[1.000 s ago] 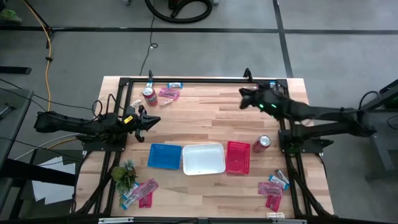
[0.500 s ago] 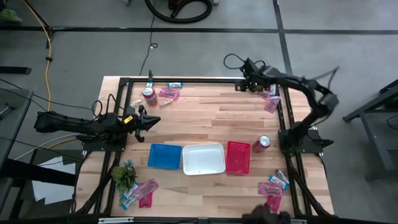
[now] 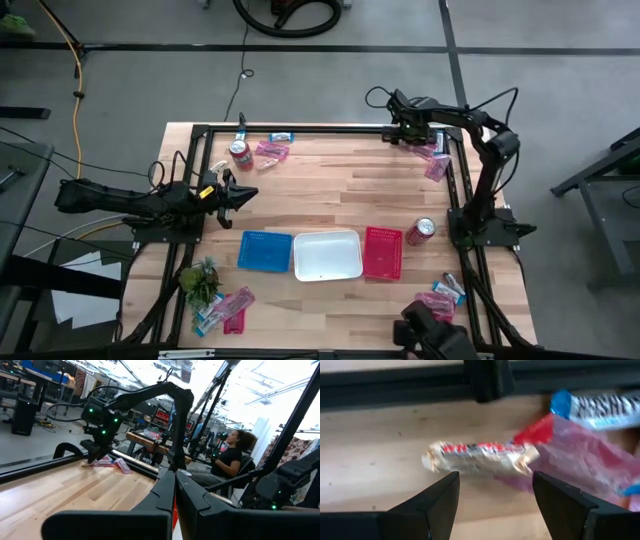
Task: Sort candy
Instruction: Put the light brown chocolate into the red bin
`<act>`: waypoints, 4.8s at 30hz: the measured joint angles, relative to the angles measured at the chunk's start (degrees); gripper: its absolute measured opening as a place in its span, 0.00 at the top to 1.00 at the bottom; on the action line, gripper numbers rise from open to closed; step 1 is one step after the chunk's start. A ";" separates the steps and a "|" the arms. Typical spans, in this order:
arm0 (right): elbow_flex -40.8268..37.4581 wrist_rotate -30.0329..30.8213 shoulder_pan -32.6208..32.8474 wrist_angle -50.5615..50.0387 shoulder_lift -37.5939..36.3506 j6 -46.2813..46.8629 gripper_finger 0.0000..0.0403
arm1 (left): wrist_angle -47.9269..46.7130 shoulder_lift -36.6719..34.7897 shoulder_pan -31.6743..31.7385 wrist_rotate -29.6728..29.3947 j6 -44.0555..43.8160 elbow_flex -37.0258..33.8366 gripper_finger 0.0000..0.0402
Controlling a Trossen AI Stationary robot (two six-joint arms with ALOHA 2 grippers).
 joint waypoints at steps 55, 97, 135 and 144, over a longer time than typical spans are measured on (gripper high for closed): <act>8.42 10.60 8.48 -3.77 6.27 -63.84 0.93 | 0.00 -0.01 -0.01 0.00 0.01 0.00 1.00; 20.06 10.01 82.87 -29.72 -16.22 12.72 1.00 | -0.07 0.01 0.01 0.00 0.00 0.00 1.00; -0.69 7.03 102.01 -12.50 -22.32 39.95 1.00 | -0.06 0.01 -0.01 0.00 0.02 0.00 1.00; -4.70 4.30 101.01 -5.31 -24.93 41.86 1.00 | -0.04 0.00 0.00 -0.01 0.00 -0.01 1.00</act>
